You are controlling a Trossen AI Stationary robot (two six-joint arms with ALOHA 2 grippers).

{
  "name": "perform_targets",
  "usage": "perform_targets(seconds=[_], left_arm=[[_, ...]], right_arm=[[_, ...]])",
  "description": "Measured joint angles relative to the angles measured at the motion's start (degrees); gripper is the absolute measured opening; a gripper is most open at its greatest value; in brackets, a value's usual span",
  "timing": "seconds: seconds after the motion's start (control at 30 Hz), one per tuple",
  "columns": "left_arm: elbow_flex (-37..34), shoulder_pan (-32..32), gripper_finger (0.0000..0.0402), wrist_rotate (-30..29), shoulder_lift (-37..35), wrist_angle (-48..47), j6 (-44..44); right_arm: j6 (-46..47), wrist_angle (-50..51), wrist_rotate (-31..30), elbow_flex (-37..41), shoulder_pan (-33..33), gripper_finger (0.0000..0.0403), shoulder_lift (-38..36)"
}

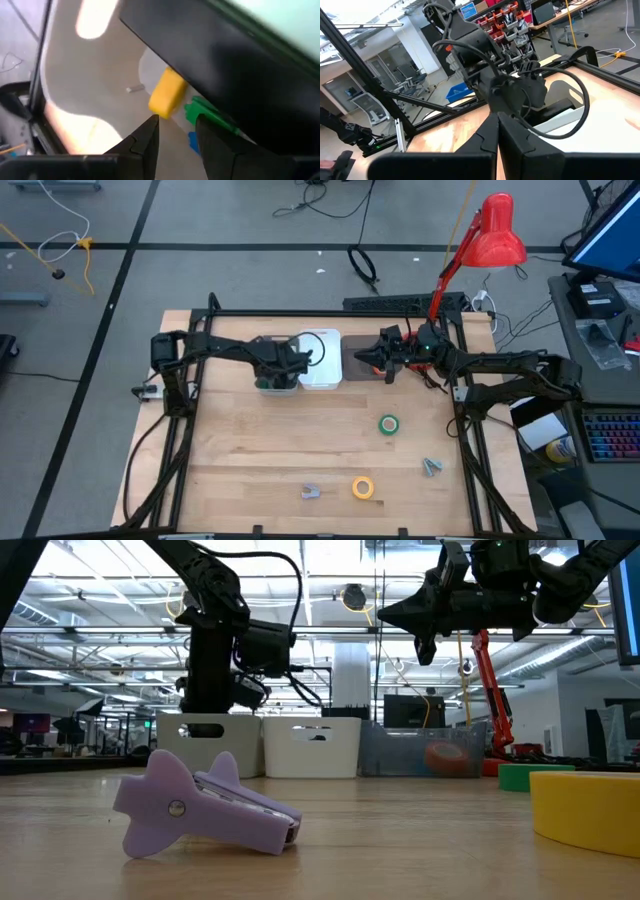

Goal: Pick and place Stapler, Stapler remover, tape
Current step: Close the small green stapler, then put the green tape into the black bin

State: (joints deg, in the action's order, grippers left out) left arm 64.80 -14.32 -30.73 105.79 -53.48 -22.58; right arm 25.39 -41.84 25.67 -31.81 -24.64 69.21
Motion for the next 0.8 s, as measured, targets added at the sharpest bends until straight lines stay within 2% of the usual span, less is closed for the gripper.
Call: perform_targets(seconds=[0.23,0.47,0.63,0.7,0.8], left_arm=[[1.21,-1.44,0.0131,-3.23,-4.33,-0.85,0.02],[3.26,-2.70,0.0131,-3.52,-14.01,-4.48,-2.03],[4.61,0.46,0.0131,5.97,-22.06,-4.50,-7.99],[4.52,2.53,0.0131,10.31,-24.67,-3.39,-9.69],[4.54,6.70,0.0131,13.44,-28.12,-0.75,-11.02]], right_arm=[[0.21,0.04,-0.02,0.00,0.00,0.0000,0.00],[0.94,0.04,-0.02,0.00,0.00,0.0000,0.00],[0.94,0.20,0.19,0.00,0.00,0.0000,0.00],[0.95,0.31,1.80,0.00,-0.02,0.0000,0.00],[1.13,0.66,4.97,0.00,-0.02,0.0000,0.00]])
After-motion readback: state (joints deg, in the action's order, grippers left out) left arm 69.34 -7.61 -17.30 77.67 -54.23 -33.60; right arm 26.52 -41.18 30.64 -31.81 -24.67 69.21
